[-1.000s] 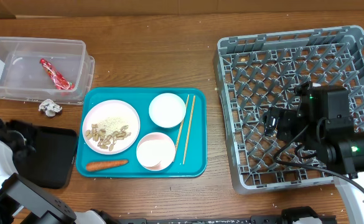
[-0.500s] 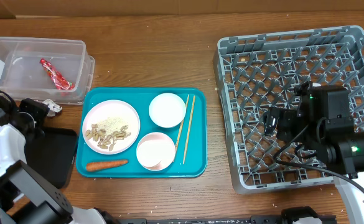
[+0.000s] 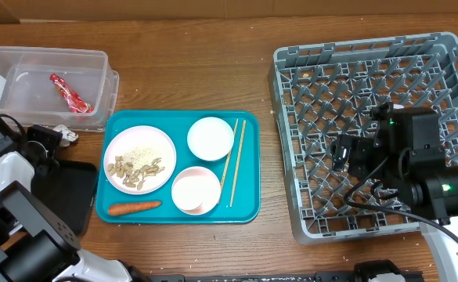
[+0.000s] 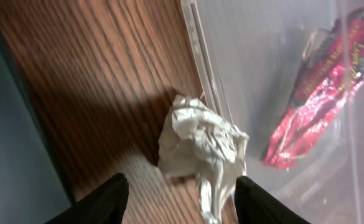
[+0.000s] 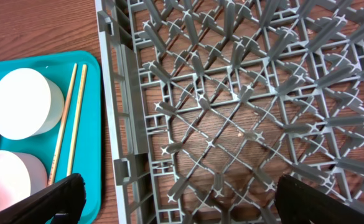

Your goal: Sort waste into correct bins and load items into the dishwasher

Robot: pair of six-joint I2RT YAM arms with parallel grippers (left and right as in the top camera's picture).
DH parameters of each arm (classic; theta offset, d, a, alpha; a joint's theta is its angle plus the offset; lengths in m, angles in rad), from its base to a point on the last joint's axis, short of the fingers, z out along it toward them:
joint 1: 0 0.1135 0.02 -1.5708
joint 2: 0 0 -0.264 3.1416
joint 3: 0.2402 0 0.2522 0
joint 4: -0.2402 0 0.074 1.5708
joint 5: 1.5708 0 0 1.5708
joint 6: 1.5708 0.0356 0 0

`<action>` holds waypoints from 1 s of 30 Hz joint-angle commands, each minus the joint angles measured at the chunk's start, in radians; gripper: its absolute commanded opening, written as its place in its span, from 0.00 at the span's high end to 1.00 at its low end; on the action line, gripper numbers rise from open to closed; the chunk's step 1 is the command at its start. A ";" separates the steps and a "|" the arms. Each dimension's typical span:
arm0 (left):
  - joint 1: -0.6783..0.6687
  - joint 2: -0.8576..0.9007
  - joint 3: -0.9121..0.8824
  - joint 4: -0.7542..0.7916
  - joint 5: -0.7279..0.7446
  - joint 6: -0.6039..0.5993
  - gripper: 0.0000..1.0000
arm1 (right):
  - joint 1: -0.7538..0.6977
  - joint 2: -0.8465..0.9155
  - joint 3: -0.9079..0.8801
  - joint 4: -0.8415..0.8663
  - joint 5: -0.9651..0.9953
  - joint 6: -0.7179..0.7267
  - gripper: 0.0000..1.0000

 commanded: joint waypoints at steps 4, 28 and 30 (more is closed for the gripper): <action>-0.029 0.055 0.016 0.057 -0.005 -0.013 0.43 | -0.002 -0.004 0.028 0.006 -0.005 0.004 0.00; -0.026 -0.060 0.032 -0.033 0.140 -0.002 0.96 | -0.002 -0.004 0.028 0.005 -0.005 0.004 0.00; -0.026 -0.120 0.037 -0.077 0.138 0.019 0.96 | -0.002 -0.004 0.028 0.005 -0.005 0.003 0.00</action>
